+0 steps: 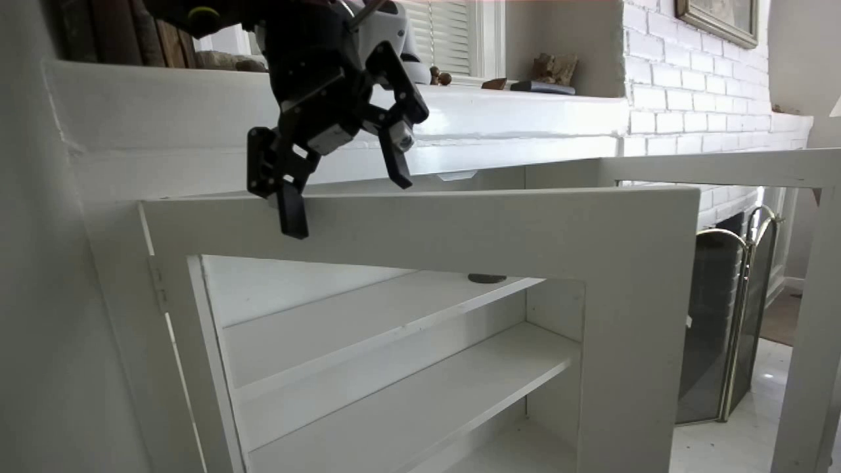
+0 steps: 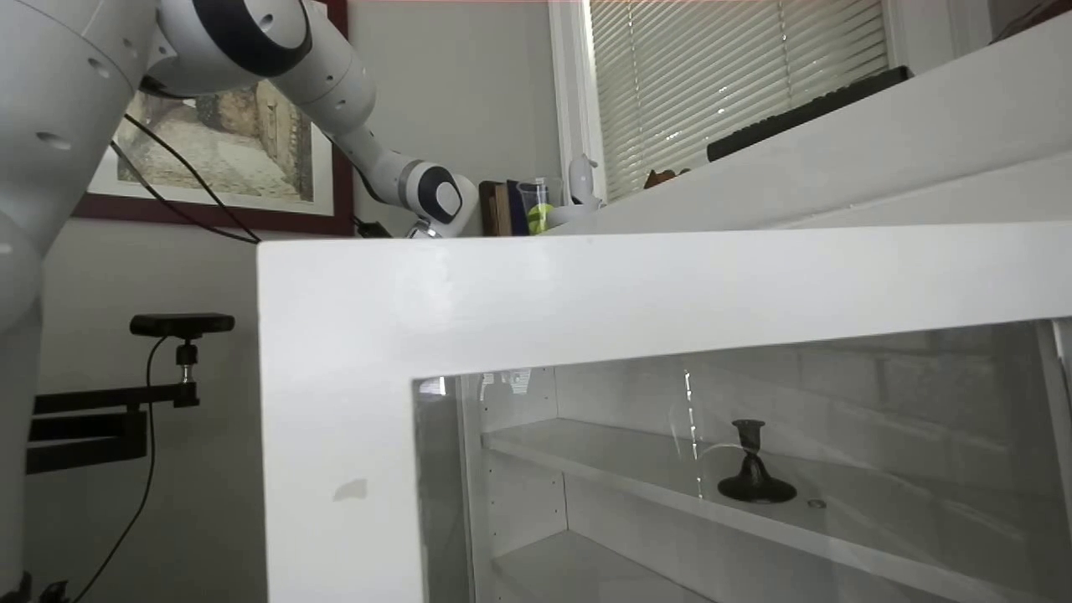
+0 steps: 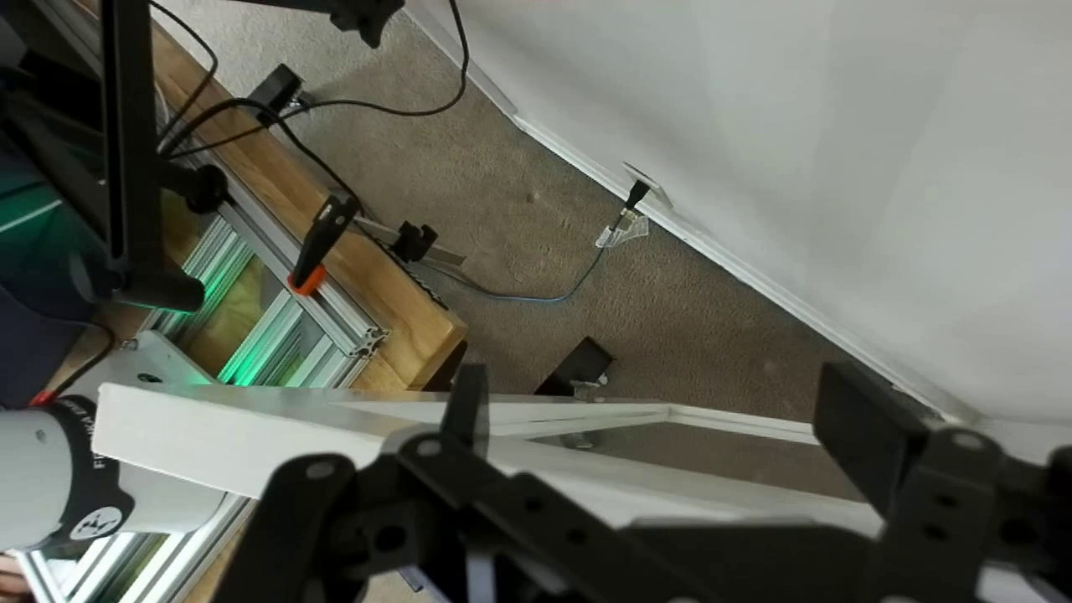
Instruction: Close the left cabinet door
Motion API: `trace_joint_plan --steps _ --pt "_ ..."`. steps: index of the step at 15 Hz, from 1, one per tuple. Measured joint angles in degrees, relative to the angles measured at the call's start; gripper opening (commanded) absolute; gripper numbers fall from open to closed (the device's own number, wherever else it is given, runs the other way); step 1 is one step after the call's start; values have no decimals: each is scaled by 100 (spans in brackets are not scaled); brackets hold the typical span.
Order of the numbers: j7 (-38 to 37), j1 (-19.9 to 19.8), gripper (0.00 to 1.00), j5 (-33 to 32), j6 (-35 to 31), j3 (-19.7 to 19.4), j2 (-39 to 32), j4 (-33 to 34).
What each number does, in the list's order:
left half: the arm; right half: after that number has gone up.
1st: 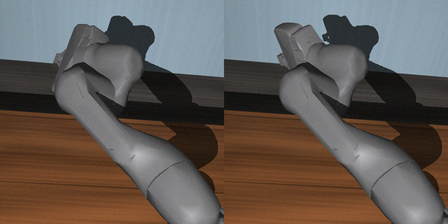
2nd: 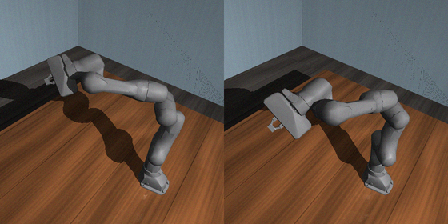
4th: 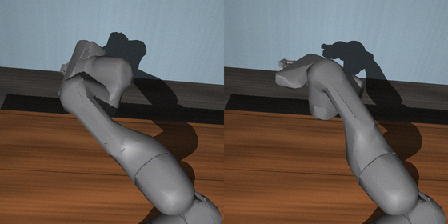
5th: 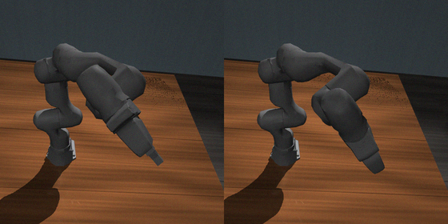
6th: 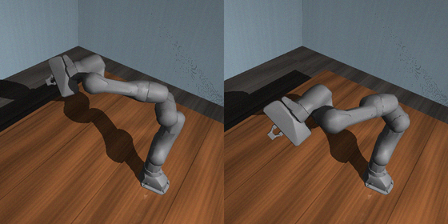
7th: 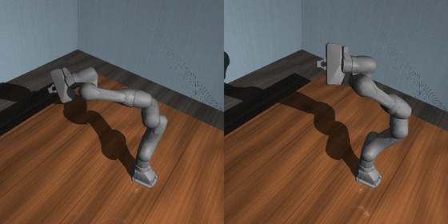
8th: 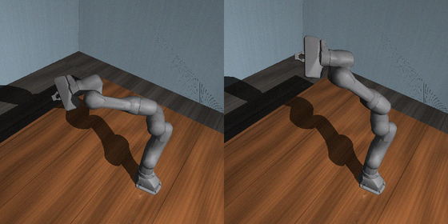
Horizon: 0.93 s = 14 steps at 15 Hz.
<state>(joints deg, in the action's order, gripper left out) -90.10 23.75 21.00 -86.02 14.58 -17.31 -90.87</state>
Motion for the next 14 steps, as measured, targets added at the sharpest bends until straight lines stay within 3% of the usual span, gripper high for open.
trace_joint_plan --steps 7,14 --pt "-326 89 100 -394 378 24 -4 123" --pt "566 135 100 -1384 907 32 -255 440"
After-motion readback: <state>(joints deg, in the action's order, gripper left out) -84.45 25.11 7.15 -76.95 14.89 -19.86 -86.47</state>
